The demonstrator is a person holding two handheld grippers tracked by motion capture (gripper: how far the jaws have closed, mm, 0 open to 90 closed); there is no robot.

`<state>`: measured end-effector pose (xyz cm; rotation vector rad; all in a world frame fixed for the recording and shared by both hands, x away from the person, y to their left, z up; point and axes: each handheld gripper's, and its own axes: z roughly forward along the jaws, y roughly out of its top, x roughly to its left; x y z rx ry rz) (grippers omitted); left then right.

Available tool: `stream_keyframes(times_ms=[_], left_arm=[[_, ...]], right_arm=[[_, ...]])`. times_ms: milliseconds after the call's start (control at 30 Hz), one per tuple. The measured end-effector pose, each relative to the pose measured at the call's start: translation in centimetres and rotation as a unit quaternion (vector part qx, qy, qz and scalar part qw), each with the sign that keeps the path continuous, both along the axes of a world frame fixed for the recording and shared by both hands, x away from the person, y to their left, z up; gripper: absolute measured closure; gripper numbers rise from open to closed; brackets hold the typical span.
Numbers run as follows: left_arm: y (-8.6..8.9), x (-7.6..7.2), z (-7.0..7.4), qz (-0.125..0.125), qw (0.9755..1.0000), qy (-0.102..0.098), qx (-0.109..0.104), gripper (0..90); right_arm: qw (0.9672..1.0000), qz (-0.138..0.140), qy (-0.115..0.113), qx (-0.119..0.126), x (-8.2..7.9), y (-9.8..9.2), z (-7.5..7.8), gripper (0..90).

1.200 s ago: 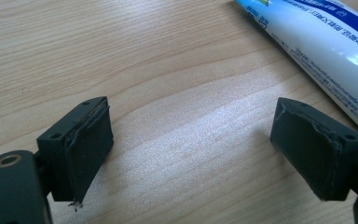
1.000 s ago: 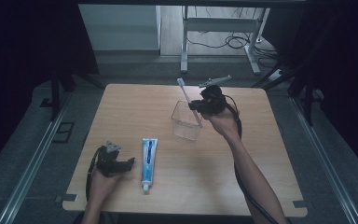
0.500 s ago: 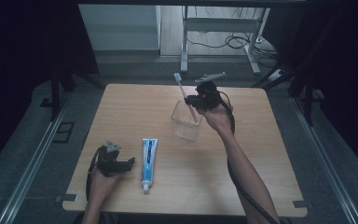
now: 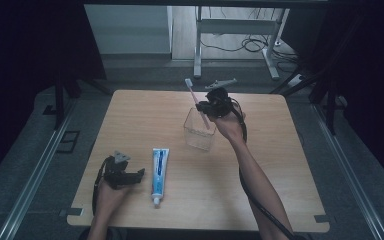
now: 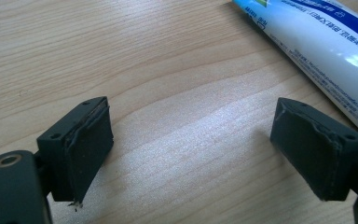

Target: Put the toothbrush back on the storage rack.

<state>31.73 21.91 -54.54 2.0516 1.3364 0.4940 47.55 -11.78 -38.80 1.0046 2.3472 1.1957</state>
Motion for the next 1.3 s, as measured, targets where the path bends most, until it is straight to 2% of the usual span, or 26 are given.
stream_keyframes(times_ms=[333, 967, 1300], left_arm=[[0.0, 0.0, 0.0, -0.001, 1.0, 0.0, 0.0, 12.8], [0.0, 0.0, 0.0, -0.001, 1.0, 0.0, -0.001, 12.8], [0.0, 0.0, 0.0, -0.001, 1.0, 0.0, -0.001, 12.8]], right_arm=[[0.9999, -0.007, -0.001, -0.008, 0.4, -0.1, -1.2, 78.7], [0.9992, -0.01, 0.026, -0.027, 0.5, -0.4, -4.4, 78.7], [0.9982, -0.008, 0.045, -0.039, 0.5, -0.2, -5.5, 78.6]])
